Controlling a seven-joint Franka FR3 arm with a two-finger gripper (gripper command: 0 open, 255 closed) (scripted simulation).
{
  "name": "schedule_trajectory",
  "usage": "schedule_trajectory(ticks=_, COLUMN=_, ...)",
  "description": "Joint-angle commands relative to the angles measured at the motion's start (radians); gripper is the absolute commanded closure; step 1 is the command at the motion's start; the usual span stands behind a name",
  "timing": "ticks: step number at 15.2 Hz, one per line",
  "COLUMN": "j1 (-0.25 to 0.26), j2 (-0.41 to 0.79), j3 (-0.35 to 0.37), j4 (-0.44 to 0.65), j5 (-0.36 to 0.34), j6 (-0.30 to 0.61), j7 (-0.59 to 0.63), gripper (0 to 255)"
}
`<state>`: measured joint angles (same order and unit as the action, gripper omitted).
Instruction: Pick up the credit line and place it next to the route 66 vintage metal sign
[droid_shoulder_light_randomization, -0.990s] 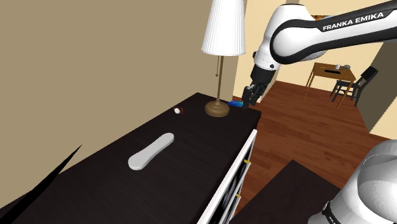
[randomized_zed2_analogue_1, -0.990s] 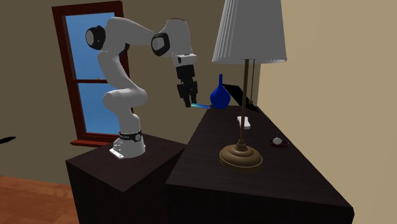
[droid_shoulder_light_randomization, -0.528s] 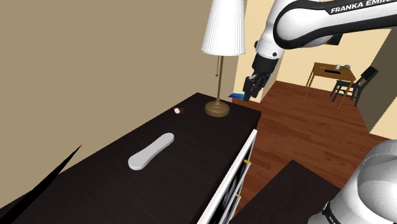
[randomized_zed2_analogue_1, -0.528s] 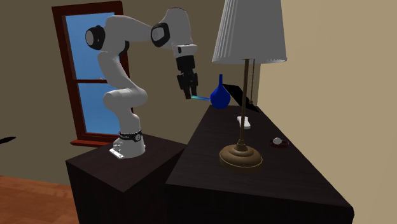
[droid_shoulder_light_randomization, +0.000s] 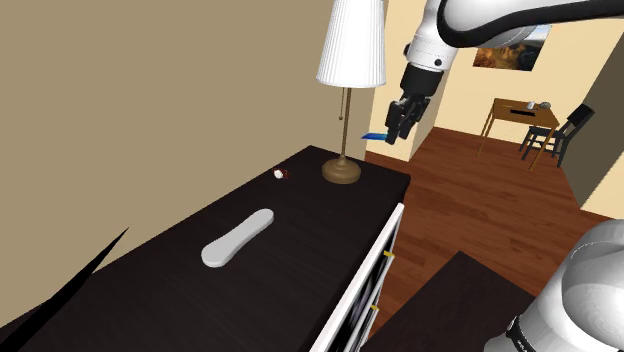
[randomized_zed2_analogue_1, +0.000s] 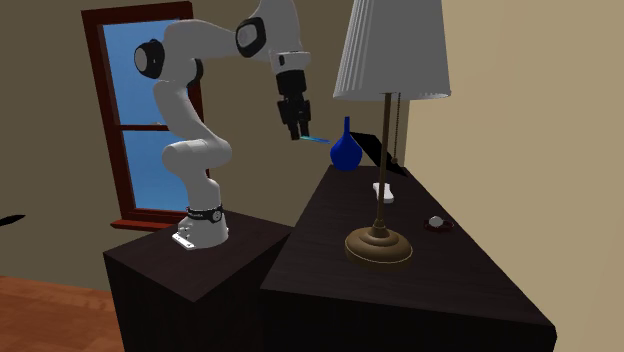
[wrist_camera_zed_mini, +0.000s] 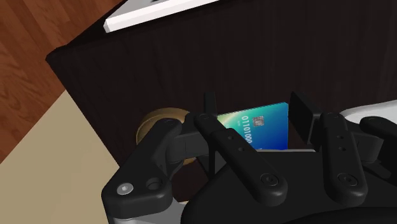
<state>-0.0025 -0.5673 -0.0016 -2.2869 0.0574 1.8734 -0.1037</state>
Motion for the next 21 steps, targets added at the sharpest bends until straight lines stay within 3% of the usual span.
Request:
schedule_trajectory(ticks=1, j1=0.000, j2=0.000, j3=0.000, j4=0.029, j5=0.000, j6=-0.030, j7=0.002, gripper=255)
schedule_trajectory(ticks=8, j1=0.000, j2=0.013, j3=-0.001, j4=0.123, j5=-0.002, j6=-0.111, j7=0.006, gripper=255)
schedule_trajectory(ticks=21, j1=0.094, j2=-0.021, j3=0.259, j4=0.119, j5=0.091, j6=-0.115, j7=0.321, gripper=255)
